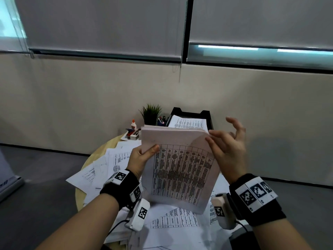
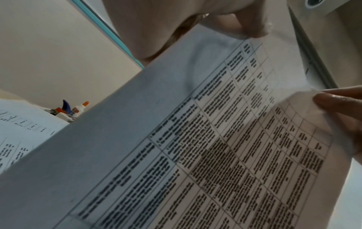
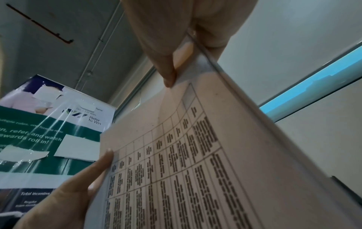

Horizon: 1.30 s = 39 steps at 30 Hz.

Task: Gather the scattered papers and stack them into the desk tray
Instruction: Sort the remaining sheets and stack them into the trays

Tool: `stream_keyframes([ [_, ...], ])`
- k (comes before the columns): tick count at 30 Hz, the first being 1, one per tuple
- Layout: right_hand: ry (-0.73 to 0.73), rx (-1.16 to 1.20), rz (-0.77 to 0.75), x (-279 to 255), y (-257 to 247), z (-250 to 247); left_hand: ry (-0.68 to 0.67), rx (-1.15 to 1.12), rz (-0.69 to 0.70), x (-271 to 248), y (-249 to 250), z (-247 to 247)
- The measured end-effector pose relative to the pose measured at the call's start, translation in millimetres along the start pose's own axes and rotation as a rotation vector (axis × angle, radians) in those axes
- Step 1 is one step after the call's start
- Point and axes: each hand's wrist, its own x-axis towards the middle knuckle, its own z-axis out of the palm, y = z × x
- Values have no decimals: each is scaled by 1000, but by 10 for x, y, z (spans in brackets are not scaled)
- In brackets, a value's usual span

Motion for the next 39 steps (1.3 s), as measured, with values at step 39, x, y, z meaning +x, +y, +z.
stream_keyframes([
  [39,-282,523,1149,-1334,522,617,65,297,-344,-377,-847,14],
])
